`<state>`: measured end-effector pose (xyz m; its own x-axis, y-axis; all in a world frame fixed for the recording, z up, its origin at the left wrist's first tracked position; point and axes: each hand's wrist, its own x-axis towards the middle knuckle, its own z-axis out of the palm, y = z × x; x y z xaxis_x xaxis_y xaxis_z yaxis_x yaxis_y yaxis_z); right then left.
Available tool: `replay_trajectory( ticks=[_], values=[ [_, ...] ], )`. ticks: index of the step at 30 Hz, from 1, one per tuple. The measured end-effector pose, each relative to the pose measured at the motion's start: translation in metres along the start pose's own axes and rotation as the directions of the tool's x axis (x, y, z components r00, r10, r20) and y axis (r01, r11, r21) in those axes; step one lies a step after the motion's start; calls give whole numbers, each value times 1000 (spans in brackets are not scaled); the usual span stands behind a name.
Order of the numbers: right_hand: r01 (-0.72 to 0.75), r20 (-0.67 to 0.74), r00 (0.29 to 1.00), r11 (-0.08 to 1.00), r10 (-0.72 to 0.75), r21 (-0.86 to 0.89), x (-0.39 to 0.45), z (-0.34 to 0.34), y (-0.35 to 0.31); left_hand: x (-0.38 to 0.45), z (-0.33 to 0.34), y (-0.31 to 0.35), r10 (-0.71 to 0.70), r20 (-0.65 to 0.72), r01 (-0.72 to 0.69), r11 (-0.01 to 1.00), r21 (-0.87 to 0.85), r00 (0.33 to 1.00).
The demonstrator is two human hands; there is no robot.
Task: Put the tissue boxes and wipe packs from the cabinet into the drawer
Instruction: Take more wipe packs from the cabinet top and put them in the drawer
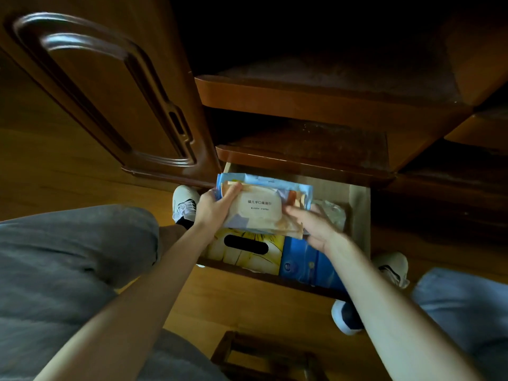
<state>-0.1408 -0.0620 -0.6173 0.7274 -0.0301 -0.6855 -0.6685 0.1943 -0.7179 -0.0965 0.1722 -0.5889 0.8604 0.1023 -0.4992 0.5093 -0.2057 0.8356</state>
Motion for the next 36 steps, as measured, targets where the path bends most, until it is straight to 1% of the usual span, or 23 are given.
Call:
replay_trajectory(
  ticks=[1, 3, 6, 9, 11, 13, 15, 18, 22, 24, 26, 29, 31, 34, 35, 36],
  values=[
    [33, -37, 999, 999, -34, -23, 3, 1, -2, 6, 0, 0, 57, -11, -55, 994, 96, 998],
    [69, -108, 992, 998, -70, -17, 7, 0, -9, 17, -3, 0, 149, -13, -143, 965, 218, 989],
    [76, -228, 970, 997, -78, -19, 11, -8, -19, 27, -10, -3, 200, -33, -181, 936, 303, 979],
    [63, -285, 955, 995, -81, -73, 18, -8, -22, 31, -18, -19, 228, -37, -197, 902, 385, 973],
    [53, -305, 948, 991, -89, -124, 27, 0, -22, 31, -22, -34, 234, 2, -207, 860, 467, 972],
    [33, -321, 942, 976, -103, -215, 39, 8, -20, 29, -25, -49, 227, 65, -227, 818, 529, 972],
    [-15, -349, 933, 961, -86, -275, 49, 16, -17, 26, -28, -60, 258, 138, -289, 760, 581, 956],
    [-49, -369, 928, 961, -57, -273, 64, 22, -11, 21, -32, -67, 346, 210, -396, 657, 642, 914],
    [-117, -334, 942, 958, 24, -261, 86, 36, -4, 17, -40, -68, 392, 253, -449, 568, 690, 884],
    [-129, -335, 942, 939, 15, -320, 93, 40, 1, 14, -39, -69, 405, 275, -469, 531, 705, 872],
    [-142, -345, 939, 908, -3, -395, 101, 42, 8, 15, -37, -69, 414, 260, -455, 494, 741, 873],
    [-207, -336, 940, 874, 53, -440, 105, 38, 17, 18, -31, -67, 417, 222, -408, 434, 803, 881],
    [-253, -306, 945, 845, 112, -471, 108, 35, 20, 21, -25, -63, 453, 229, -398, 324, 858, 862],
    [-232, -207, 968, 812, 140, -536, 111, 31, 21, 31, -11, -52, 540, 342, -491, 156, 857, 769],
    [-215, -168, 975, 801, 145, -559, 110, 29, 21, 36, -5, -48, 525, 401, -526, 108, 843, 751],
    [-205, -144, 978, 778, 148, -593, 110, 27, 21, 41, 2, -43, 476, 458, -555, 77, 829, 751]
  ],
)
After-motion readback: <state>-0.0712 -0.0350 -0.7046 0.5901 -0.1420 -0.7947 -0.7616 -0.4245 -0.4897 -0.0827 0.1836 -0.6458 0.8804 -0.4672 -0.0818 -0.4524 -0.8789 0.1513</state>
